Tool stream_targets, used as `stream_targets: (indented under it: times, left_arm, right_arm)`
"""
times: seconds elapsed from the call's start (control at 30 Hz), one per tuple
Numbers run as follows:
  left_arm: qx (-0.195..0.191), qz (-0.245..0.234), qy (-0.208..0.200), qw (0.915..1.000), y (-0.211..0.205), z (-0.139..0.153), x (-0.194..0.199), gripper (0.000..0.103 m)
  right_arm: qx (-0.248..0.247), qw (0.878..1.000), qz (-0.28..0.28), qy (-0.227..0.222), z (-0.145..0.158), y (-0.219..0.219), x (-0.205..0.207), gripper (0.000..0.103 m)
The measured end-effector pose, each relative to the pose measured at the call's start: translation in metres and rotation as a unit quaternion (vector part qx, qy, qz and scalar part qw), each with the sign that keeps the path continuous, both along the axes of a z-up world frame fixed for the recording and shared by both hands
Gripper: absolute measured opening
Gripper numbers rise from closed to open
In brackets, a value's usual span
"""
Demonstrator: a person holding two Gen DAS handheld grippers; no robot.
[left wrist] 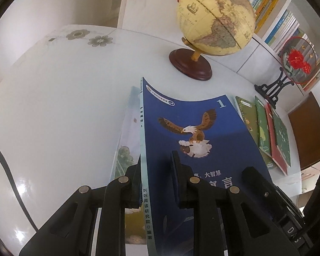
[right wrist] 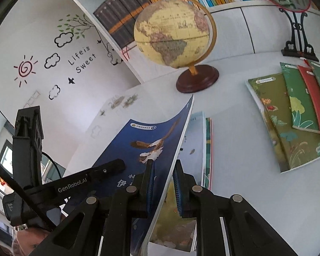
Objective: Organize books
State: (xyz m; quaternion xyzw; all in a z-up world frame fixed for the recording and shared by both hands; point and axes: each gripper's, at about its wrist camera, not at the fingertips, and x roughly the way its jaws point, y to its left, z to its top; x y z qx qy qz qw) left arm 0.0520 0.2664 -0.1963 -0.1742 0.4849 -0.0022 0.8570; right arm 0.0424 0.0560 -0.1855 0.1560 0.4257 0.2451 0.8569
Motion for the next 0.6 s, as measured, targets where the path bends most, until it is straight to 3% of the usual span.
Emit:
stream_targets:
  times: [0.47,0.6]
  left_arm:
    - [0.002,0.013,0.038,0.9992,0.004,-0.024,0.002,0.025]
    - [0.022,0.014,0.038,0.9989,-0.002,-0.024,-0.001,0.029]
  right_arm:
    - [-0.026,0.998,-0.008,0.059,-0.033,0.005,0.003,0.017]
    - [-0.021,0.996,-0.027,0.081,-0.041,0.001,0.003,0.018]
